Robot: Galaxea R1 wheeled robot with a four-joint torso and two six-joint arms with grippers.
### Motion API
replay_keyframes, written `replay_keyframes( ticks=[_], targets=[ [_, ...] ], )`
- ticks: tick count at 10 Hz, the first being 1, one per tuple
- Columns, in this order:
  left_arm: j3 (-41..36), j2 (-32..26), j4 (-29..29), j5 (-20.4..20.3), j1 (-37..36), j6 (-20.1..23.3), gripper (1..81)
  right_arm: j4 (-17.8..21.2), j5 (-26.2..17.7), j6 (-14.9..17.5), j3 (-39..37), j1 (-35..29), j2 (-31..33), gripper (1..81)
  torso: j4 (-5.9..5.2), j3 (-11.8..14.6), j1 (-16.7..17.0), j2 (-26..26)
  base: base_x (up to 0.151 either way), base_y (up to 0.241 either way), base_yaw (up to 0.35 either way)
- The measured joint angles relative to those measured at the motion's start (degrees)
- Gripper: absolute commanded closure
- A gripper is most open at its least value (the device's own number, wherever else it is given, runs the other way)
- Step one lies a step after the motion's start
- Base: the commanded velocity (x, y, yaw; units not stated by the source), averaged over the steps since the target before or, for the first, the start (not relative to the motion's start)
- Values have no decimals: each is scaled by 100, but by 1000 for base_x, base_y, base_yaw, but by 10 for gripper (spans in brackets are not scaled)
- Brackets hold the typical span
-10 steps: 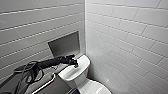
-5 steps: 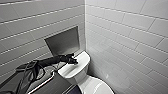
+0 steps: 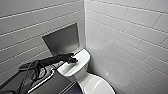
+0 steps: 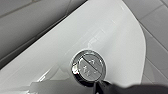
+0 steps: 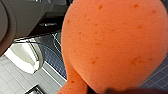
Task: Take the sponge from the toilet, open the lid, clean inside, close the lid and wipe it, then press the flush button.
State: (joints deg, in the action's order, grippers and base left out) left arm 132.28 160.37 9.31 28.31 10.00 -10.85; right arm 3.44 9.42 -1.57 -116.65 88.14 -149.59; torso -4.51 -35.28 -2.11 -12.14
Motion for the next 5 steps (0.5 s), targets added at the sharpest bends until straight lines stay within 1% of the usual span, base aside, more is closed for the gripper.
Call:
replay_keyframes(
  ticks=[1, 5],
  targets=[
    [82, 46, -9, -2, -7, 0, 811, 0, 27, 0, 4, -22, 2, 811, 0, -40, -2, 2, 0, 0, 0],
    [474, 282, -9, -83, -44, -15, 811, -2, 44, 0, 11, -21, -13, 811, 0, -44, -2, 2, 0, 0, 0]
  ],
)
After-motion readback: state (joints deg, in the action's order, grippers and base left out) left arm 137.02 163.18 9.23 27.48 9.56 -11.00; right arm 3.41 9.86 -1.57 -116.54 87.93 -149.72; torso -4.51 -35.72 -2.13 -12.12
